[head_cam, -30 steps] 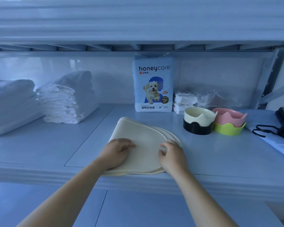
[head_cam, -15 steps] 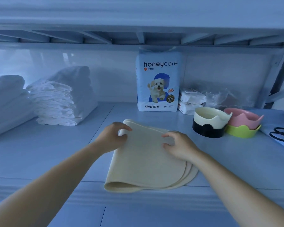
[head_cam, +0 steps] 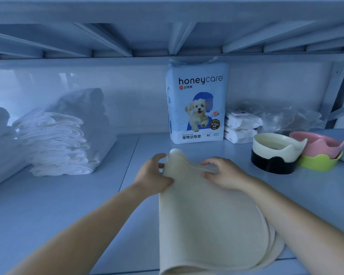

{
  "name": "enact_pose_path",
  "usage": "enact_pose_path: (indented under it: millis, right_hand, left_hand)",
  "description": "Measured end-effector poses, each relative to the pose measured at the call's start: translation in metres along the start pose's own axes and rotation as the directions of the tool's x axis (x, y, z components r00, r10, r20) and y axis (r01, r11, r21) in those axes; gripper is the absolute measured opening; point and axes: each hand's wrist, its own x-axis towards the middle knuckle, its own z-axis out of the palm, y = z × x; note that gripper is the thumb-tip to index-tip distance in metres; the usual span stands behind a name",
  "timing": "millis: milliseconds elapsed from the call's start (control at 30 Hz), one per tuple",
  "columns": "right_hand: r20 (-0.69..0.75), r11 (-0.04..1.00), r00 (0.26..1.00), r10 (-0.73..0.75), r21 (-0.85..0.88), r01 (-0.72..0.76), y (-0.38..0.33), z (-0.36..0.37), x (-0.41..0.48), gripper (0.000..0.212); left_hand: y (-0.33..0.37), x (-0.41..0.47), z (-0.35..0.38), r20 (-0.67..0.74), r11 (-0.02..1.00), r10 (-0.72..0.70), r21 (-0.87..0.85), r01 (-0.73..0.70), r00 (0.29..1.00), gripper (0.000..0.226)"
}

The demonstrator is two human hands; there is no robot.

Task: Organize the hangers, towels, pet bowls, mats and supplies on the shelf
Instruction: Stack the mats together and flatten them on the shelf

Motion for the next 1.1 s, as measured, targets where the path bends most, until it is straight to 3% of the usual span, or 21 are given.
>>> enact_pose_path:
  millis: [200,433,600,867,1100]
  right_hand:
    - [-0.09,1.0,0.996,0.012,0.013,-0.011,0.011,-0.018,0.008,0.035]
    - [-0.076,0.996,0.993,0.092,0.001,-0.092,0.021,-0.023,0.02,0.038]
    - [-0.062,0.998,0.996,0.062,0.006,-0.062,0.017,-0.012,0.035,0.036]
    - [-0.041,0.994,0.994,-0.101,0.024,0.102,-0.005,0.011,0.068,0.037]
    - [-0.007,0.999,0.999,-0.038,0.024,0.038,0.004,0.01,0.08,0.044]
  left_hand:
    - [0.015,0.05,-0.001,0.075,0.996,0.094,-0.007,-0.093,0.993,0.079]
    - [0.007,0.088,0.012,0.219,0.996,0.063,0.052,-0.076,0.974,0.071]
    - [-0.005,0.077,0.005,0.197,1.0,0.002,0.011,-0.004,0.98,0.061]
    - [0.0,0.05,-0.01,0.266,0.962,-0.062,0.272,-0.013,0.962,0.07]
    - [-0.009,0.052,-0.008,0.239,0.985,-0.021,0.17,-0.02,0.971,0.047]
